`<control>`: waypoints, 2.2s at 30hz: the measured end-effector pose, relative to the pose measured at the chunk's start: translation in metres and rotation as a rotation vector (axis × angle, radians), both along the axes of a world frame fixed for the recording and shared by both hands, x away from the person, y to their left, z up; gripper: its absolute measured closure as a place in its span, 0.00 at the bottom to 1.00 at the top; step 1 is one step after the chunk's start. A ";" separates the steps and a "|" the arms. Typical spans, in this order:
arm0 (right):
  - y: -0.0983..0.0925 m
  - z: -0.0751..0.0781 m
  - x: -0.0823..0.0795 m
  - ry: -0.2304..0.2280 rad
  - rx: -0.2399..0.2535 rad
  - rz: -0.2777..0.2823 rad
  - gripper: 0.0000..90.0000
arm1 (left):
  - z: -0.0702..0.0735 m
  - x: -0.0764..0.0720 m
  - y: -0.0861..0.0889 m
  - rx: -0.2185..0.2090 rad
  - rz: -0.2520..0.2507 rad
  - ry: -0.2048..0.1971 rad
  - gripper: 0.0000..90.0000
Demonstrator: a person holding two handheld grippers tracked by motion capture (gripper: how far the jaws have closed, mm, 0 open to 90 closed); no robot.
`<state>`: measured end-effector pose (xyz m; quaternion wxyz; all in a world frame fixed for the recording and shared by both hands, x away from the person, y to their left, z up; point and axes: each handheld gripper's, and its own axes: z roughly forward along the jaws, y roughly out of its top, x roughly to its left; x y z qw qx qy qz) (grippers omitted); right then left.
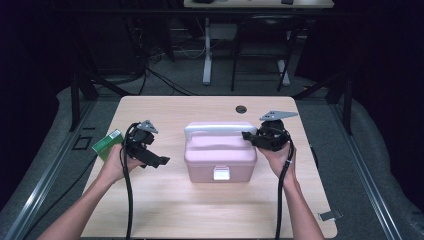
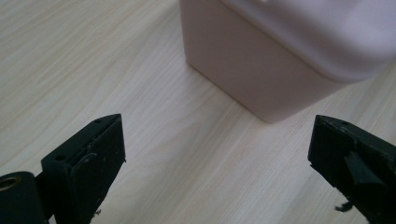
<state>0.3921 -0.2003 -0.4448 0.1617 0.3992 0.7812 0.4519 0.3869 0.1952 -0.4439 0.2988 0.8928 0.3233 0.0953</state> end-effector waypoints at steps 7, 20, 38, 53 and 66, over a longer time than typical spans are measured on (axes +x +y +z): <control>0.015 -0.001 -0.004 -0.002 0.009 -0.006 0.76 | 0.007 -0.001 -0.004 -0.041 -0.010 -0.018 0.07; 0.031 0.000 -0.007 0.005 0.003 -0.008 0.76 | 0.020 0.002 -0.017 -0.090 -0.009 -0.071 0.15; 0.050 0.000 -0.010 0.000 -0.006 0.000 0.76 | 0.016 0.010 -0.024 -0.134 0.001 -0.113 0.52; 0.059 0.002 -0.012 -0.009 -0.032 0.030 0.77 | 0.018 0.005 -0.019 -0.118 -0.003 -0.131 0.80; 0.063 0.019 -0.008 0.015 -0.139 0.104 0.63 | 0.022 0.008 -0.021 -0.088 -0.018 -0.113 0.81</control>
